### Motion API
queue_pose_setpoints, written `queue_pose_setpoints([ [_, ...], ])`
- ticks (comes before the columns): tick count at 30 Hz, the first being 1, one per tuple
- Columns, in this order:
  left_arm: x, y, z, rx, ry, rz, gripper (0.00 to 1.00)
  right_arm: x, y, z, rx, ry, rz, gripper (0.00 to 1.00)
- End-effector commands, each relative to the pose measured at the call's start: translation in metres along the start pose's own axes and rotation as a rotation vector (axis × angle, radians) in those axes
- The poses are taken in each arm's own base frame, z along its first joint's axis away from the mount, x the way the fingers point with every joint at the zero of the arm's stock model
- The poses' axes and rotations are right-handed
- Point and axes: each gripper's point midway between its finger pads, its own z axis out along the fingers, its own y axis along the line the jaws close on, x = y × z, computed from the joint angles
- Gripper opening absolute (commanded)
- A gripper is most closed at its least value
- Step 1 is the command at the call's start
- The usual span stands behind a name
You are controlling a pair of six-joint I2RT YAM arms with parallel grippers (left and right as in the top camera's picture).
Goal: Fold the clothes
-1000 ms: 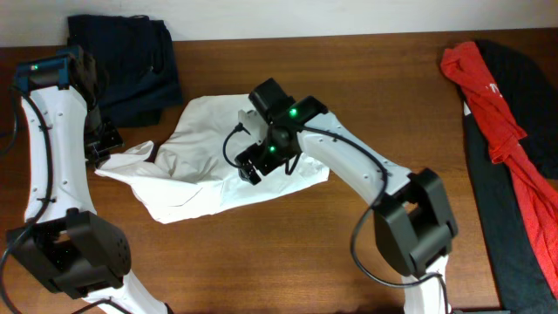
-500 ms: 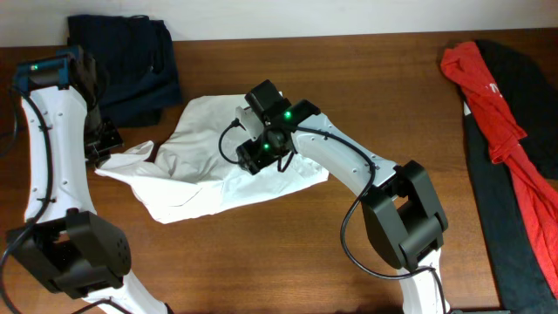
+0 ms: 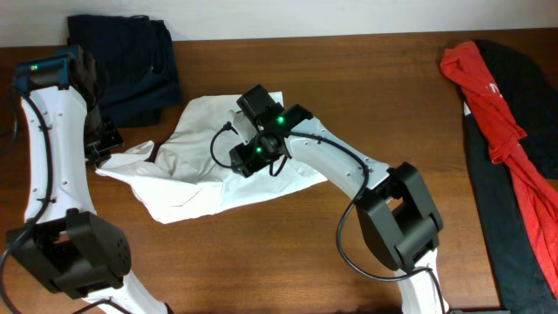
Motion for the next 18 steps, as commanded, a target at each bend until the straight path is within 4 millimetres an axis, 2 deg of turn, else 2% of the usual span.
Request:
queue_pose_setpoints([
  [1, 0.001, 0.008, -0.013, 0.010, -0.037, -0.032, 0.04, 0.003, -0.007, 0.010, 0.027, 0.016, 0.027, 0.15],
  [2, 0.001, 0.008, -0.013, 0.010, -0.036, -0.032, 0.04, -0.001, -0.009, 0.007, 0.034, 0.004, 0.027, 0.04],
  [4, 0.002, 0.008, -0.013, 0.009, -0.033, -0.031, 0.04, -0.023, -0.016, -0.012, 0.038, -0.057, 0.034, 0.04],
  [8, 0.003, 0.008, -0.013, 0.008, -0.030, -0.030, 0.04, -0.109, -0.043, -0.104, 0.069, -0.329, 0.037, 0.04],
  [10, 0.003, 0.008, -0.013, 0.008, -0.031, -0.030, 0.04, -0.143, -0.070, -0.152, 0.118, -0.481, 0.060, 0.08],
  [11, 0.002, 0.008, -0.013, 0.009, -0.032, -0.030, 0.04, -0.147, -0.080, -0.160, 0.140, -0.507, 0.082, 0.15],
  [12, 0.002, 0.008, -0.013, 0.010, -0.035, -0.031, 0.04, -0.150, -0.093, -0.168, 0.163, -0.532, 0.106, 0.39],
  [13, 0.001, 0.008, -0.013, 0.011, -0.038, -0.032, 0.04, -0.146, -0.106, -0.171, 0.176, -0.527, 0.131, 0.99],
  [16, 0.001, 0.008, -0.013, 0.011, -0.038, -0.032, 0.04, -0.122, -0.121, -0.167, 0.189, -0.437, 0.195, 0.99],
  [18, -0.001, 0.007, -0.014, 0.014, -0.045, -0.035, 0.04, -0.103, -0.120, -0.159, 0.188, -0.360, 0.227, 0.99],
])
